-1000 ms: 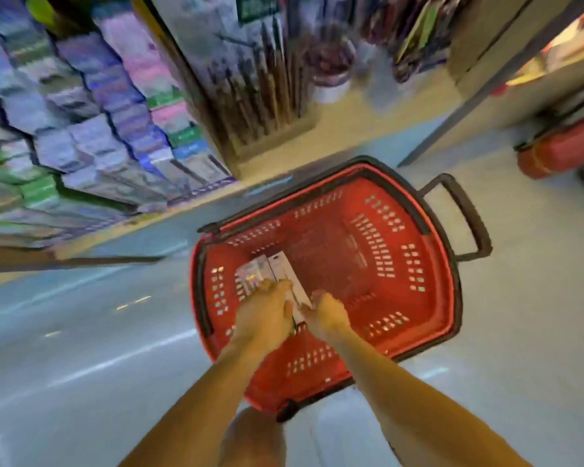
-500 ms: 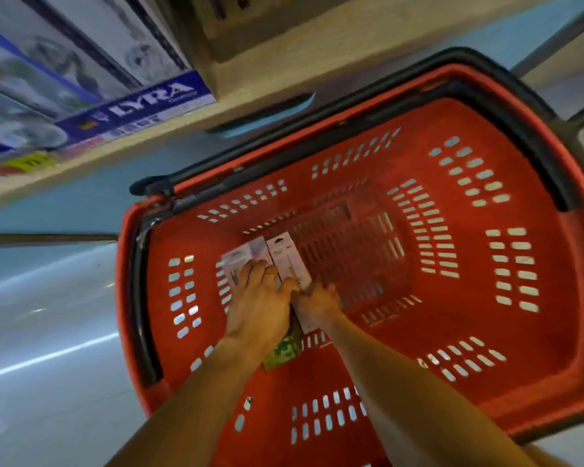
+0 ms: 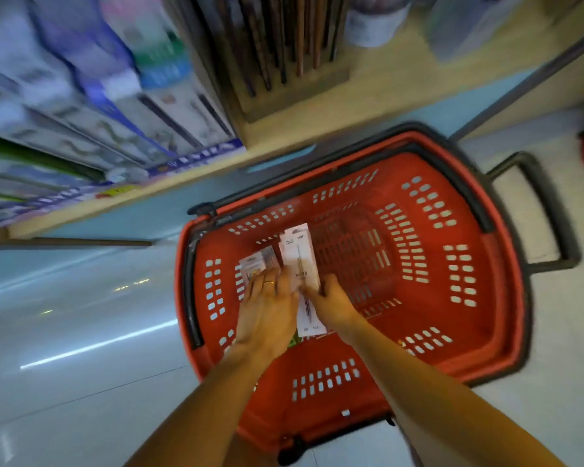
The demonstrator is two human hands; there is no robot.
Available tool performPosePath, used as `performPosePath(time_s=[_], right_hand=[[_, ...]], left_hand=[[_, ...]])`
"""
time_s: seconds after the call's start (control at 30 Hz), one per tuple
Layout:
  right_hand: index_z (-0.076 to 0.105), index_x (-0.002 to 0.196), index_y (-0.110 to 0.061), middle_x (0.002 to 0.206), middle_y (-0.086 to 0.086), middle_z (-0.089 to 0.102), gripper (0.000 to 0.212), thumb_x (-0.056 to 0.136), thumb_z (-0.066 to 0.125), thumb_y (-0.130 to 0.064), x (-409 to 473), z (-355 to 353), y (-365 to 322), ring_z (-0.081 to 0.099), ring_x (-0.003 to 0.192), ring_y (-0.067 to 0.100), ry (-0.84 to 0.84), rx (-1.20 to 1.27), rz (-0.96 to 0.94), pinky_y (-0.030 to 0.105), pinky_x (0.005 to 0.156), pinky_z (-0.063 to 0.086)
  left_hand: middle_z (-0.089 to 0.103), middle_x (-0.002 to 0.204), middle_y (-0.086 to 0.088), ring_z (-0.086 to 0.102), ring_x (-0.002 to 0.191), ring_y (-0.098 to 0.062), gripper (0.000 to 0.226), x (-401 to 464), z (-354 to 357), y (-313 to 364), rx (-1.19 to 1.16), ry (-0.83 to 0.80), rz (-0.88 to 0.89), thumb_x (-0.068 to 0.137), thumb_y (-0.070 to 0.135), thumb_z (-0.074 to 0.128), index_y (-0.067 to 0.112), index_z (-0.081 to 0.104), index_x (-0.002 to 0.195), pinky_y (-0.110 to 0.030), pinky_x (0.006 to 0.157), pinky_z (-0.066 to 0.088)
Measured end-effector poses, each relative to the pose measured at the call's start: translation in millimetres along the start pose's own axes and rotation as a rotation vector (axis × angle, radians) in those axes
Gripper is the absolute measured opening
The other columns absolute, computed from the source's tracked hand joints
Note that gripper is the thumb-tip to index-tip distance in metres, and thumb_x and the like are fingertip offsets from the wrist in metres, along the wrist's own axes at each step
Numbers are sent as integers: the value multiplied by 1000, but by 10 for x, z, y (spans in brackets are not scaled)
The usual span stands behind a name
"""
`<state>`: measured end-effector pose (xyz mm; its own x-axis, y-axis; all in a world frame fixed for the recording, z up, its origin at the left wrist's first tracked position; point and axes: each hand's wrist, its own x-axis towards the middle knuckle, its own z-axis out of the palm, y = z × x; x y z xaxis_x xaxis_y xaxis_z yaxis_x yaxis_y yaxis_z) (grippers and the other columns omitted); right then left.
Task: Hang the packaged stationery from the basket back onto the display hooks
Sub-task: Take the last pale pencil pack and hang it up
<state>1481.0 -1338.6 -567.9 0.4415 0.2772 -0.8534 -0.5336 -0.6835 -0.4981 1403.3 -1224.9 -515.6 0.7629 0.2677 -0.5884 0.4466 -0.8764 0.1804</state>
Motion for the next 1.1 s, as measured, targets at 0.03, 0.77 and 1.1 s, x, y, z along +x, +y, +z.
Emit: performPosePath(time_s=[0.03, 0.77, 1.1], right_hand=[[44, 120, -5, 114, 8, 64, 34, 103, 60, -30, -293, -115, -177, 65, 109, 28, -5, 25, -10, 48, 93, 56], [63, 87, 4, 76, 24, 56, 64, 95, 61, -59, -7437, -1917, -5290, 57, 67, 28, 230, 152, -1251, 44, 63, 42], [73, 113, -26, 104, -13, 78, 22, 98, 64, -38, -8713, -2138, -6258, 73, 97, 7, 153, 277, -1539, 34, 85, 59]], left_hand=[[39, 162, -10, 41, 148, -28, 60, -155, -237, 82, -131, 39, -50, 108, 39, 35, 16, 20, 162, -44, 121, 39], [75, 104, -2, 69, 80, -29, 45, -4436, -7547, 1633, -1489, 503, 389, 91, 46, 71, 29, 60, 131, -44, 76, 55], [80, 111, -5, 79, 91, -24, 26, -5393, -8921, 1841, -1336, 877, 653, 102, 22, 63, 27, 65, 127, -37, 71, 61]])
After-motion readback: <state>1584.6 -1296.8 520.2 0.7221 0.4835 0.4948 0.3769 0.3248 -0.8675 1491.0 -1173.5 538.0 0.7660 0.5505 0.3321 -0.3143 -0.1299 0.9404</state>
